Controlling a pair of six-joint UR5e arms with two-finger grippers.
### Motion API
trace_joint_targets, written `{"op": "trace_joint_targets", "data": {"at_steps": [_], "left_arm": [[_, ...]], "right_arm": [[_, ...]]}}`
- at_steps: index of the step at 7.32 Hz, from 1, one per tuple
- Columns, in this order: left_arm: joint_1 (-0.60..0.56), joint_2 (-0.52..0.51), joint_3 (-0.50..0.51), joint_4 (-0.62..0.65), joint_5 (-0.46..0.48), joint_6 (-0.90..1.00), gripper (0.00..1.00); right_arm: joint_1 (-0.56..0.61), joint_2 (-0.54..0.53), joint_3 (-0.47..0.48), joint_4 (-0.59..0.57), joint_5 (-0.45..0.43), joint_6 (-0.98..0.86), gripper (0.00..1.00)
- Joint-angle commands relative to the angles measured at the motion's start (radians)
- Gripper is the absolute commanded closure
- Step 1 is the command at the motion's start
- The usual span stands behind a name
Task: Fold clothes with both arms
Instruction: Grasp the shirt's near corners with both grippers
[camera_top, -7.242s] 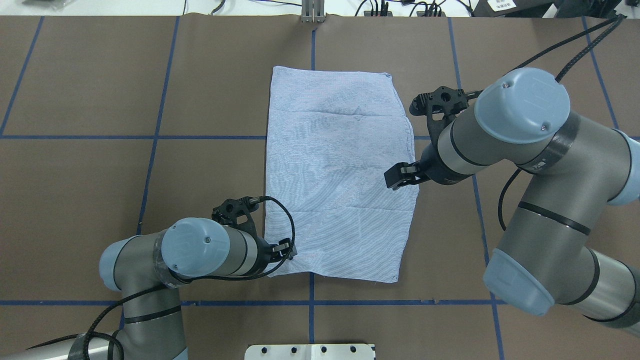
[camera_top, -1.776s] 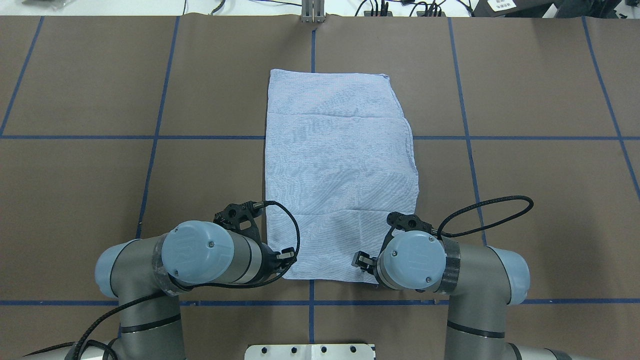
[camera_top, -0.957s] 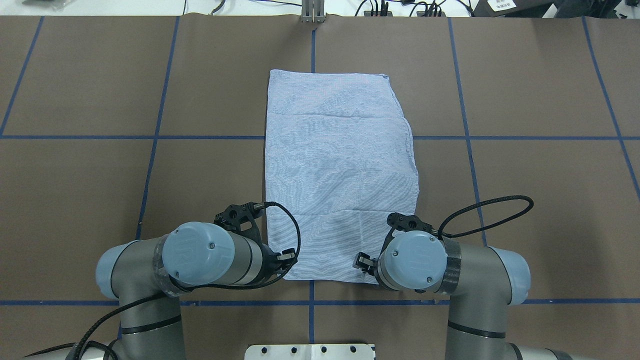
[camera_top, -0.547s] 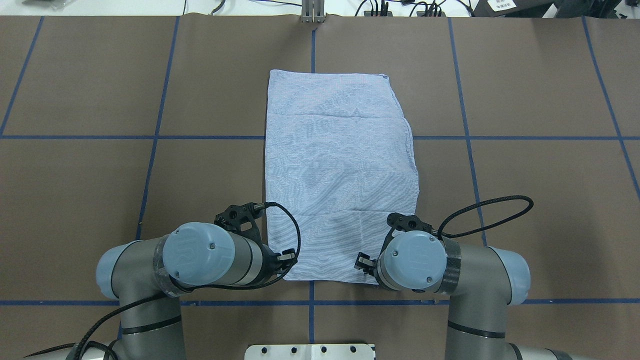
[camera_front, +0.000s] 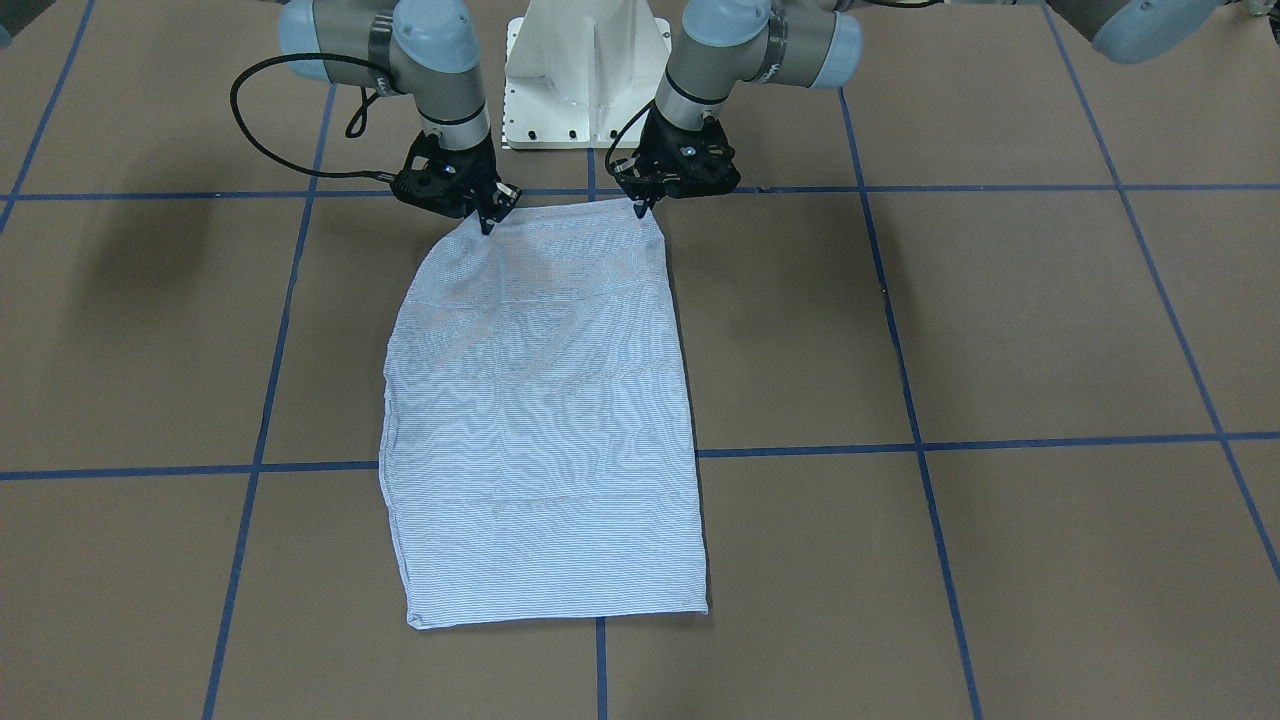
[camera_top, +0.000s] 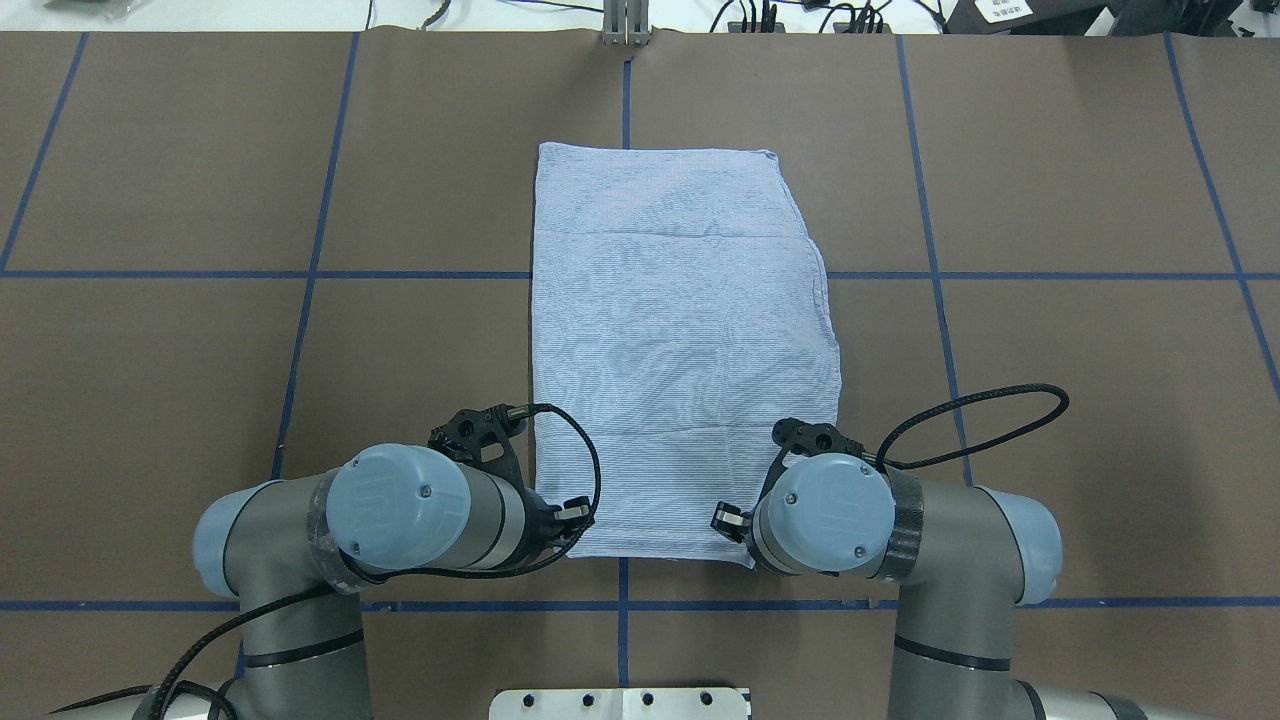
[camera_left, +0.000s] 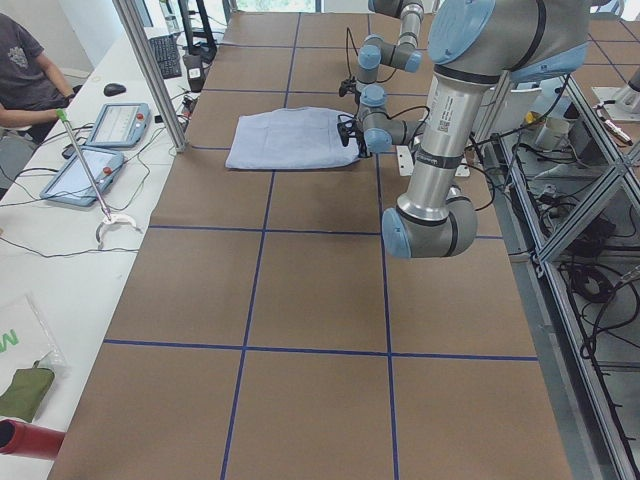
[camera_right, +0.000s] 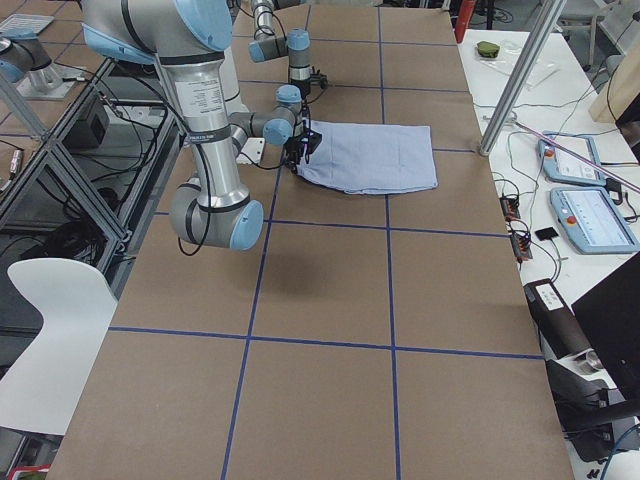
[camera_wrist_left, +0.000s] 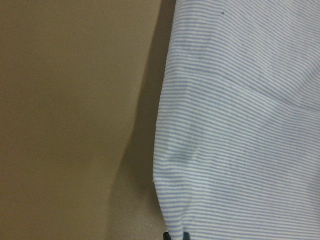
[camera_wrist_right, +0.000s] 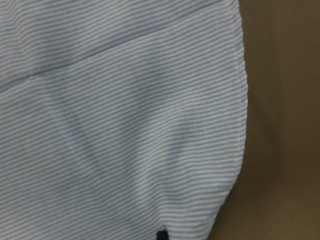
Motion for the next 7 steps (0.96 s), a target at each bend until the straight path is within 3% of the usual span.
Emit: {"op": "trace_joint_targets", "data": {"at_steps": [1,2,7], "left_arm": [[0.000,0.001,0.001,0.000,0.000,0.001,1.00],[0.000,0.001,0.000,0.000,0.000,0.001,1.00],[-0.008,0.015,-0.114,0.050,-0.008,0.001,1.00]], "right_arm": [[0.007,0.019,0.003,-0.001,0.000,0.005,0.90],[0.007,0.027,0.006,-0.001,0.000,0.006,1.00],[0.028,0.010,0.127,-0.005,0.044,0.006,1.00]]}}
